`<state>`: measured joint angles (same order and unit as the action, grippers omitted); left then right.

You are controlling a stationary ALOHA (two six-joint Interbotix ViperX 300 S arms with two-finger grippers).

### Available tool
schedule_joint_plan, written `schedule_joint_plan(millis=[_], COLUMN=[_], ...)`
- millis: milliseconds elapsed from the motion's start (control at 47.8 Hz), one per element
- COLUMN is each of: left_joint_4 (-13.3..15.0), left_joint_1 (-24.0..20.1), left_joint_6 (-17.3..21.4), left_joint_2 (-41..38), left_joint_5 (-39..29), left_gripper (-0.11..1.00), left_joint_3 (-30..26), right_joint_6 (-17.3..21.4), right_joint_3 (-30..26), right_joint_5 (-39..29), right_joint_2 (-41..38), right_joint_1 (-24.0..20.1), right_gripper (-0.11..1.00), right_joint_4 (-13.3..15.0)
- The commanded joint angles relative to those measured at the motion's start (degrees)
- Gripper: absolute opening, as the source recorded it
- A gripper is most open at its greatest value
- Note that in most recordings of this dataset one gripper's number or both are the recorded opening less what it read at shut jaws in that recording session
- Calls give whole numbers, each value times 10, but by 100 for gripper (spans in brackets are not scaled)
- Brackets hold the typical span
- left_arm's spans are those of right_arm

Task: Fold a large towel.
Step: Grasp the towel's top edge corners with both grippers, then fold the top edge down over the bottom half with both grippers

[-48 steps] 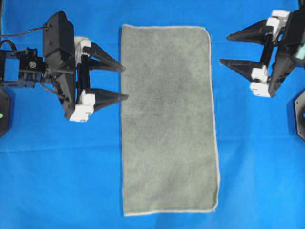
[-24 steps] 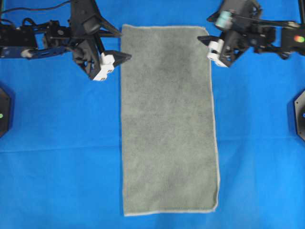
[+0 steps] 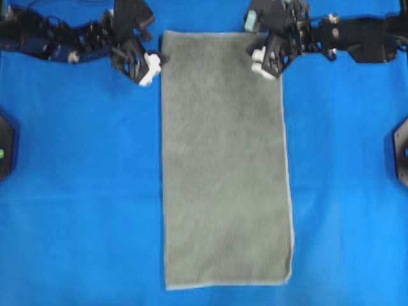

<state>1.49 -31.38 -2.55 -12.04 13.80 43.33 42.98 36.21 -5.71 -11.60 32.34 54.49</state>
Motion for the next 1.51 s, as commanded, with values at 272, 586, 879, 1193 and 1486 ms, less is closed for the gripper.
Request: schedule_joint_plan(millis=[272,586,879,1193,1486], left_joint_4=[2,2,1,1,1], left_joint_1=[-2,0,-26,-40,69], left_joint_6=[3,4,62,92,94], left_joint_2=[-12,8,88,112,214], left_joint_5=[-20,-50,-60,-110,-126], left_gripper=[53,2,2,2,2], left_joint_3=[-38,-40,-56,-86,-16], right_joint_6=[-1,0,-4,-2,2], right_joint_3=[-18,-4,-20,-54,24], right_joint_5=[6,21,-40,-56,-121], right_joint_2=[-8,7,78,108,219], right_joint_1=[11,11,19,21,-88], right_gripper=[60,4,4,4,4], right_joint_4=[6,6,11,23,18])
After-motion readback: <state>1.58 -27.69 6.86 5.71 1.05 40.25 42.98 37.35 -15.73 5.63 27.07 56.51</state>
